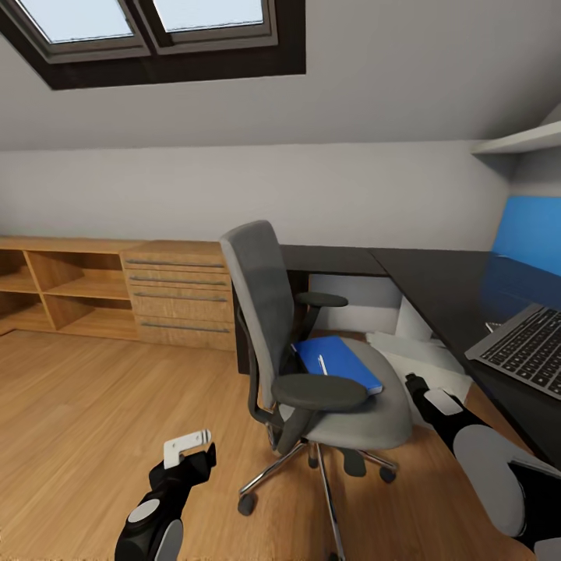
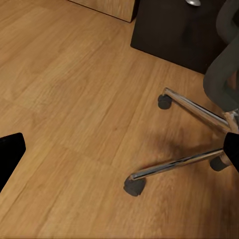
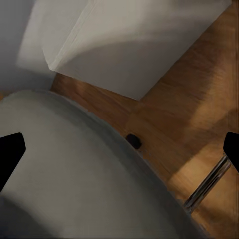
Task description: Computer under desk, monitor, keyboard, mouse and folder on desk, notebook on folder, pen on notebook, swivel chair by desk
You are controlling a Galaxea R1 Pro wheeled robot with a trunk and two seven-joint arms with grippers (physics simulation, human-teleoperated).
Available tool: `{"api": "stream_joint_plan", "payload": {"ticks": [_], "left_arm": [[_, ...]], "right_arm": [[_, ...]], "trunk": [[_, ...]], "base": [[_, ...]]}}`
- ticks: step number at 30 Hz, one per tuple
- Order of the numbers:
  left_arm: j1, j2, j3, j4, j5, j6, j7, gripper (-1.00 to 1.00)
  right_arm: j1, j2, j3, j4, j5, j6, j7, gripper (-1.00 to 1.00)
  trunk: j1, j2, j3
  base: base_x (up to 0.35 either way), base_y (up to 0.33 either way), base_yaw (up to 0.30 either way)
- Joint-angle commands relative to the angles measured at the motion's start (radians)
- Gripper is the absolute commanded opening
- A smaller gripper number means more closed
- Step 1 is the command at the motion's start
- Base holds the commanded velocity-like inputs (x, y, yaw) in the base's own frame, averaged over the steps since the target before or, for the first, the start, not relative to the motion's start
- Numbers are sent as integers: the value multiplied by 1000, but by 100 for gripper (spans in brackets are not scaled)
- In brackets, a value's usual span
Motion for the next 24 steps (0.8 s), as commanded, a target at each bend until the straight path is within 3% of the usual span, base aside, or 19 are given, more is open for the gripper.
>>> {"api": "stream_joint_plan", "payload": {"ticks": [1,5,18,24], "left_arm": [[-1,0,-1,-1,11,2,10,100],[-1,-1,-2,-1,10,2,10,100],[-1,-1,-2,0,11,3,10,100],[-1,-1,-2,1,11,3,10,100]], "right_arm": [[0,0,2,-2,-8,1,-6,100],[0,2,3,-8,-6,-6,-9,100],[0,5,5,-13,-6,-6,-8,100],[0,5,6,-13,-7,-5,-8,100]], "trunk": [[0,-1,-5],[2,-2,-21],[2,-2,-21],[2,-2,-21]], "base": [[0,0,0],[0,0,0],[0,0,4],[0,0,153]]}}
